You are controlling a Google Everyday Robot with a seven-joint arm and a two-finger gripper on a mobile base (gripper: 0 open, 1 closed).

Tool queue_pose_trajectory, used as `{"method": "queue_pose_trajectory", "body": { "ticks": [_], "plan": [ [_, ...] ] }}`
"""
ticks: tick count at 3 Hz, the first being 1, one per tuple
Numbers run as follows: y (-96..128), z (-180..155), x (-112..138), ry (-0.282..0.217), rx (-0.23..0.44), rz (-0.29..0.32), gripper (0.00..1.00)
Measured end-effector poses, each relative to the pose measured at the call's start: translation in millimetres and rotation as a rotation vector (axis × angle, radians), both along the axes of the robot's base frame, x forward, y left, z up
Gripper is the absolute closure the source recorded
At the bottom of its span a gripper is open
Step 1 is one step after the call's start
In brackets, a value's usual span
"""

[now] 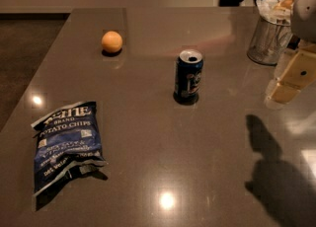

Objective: Pick blue chip bag

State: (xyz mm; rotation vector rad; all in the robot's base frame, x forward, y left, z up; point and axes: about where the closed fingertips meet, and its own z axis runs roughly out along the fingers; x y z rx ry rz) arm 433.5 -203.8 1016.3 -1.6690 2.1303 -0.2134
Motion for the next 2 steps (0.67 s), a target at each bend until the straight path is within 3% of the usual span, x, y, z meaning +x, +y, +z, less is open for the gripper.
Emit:
{"method": "queue_pose_trajectory", "body": {
  "ticks": [2],
  "plan": [
    [9.1, 2.5, -0.3, 0.016, 0.005, 0.016, 0.0]
  ]
}}
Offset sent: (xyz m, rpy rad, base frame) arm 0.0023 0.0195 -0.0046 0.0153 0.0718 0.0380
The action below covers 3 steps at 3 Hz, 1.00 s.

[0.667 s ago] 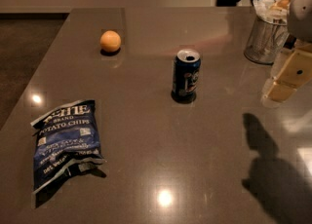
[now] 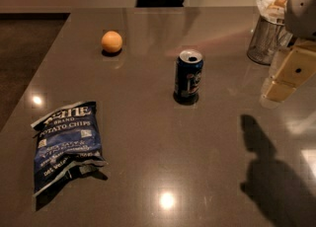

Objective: Pick blue chip bag

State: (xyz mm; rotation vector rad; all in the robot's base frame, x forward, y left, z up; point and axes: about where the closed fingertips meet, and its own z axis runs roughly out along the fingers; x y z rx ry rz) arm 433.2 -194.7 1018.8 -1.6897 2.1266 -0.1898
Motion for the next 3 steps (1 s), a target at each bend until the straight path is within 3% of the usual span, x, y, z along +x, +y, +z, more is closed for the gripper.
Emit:
{"method": "queue_pose_trajectory", "body": {
  "ticks": [1, 3],
  "plan": [
    [28, 2, -6, 0.005, 0.062, 0.039, 0.0],
    [119, -14, -25, 0.058, 0.273, 0.093, 0.0]
  ]
}}
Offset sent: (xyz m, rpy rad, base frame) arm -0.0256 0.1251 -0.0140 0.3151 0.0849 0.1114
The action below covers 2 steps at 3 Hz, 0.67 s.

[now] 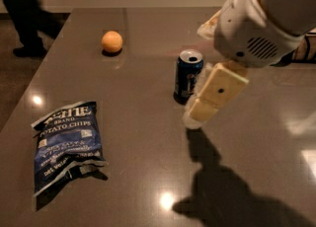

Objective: Pick blue chip bag

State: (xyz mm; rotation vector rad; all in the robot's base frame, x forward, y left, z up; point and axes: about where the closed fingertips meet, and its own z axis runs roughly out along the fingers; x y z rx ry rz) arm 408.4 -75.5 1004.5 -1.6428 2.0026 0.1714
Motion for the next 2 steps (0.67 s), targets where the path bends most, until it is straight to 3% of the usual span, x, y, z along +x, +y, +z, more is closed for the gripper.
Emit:
{"method": "queue_pose_trajectory", "body": {
  "ticks": [2],
  "plan": [
    [85, -51, -3, 0.024, 0.055, 0.029, 0.0]
  ]
}}
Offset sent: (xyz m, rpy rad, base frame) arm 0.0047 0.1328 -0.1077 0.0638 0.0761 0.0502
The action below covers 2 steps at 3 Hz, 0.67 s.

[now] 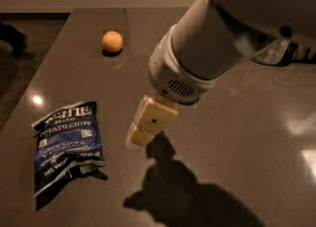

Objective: Pick blue chip bag

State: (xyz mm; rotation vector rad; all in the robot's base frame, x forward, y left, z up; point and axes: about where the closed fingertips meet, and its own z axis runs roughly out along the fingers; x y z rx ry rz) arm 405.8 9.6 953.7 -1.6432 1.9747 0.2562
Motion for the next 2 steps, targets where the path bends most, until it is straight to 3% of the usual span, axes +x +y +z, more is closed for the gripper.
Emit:
{"method": "queue_pose_trajectory", "body": {
  "ticks": [2],
  "plan": [
    [74, -60, -11, 0.051, -0.025, 0.111, 0.0]
  ]
}}
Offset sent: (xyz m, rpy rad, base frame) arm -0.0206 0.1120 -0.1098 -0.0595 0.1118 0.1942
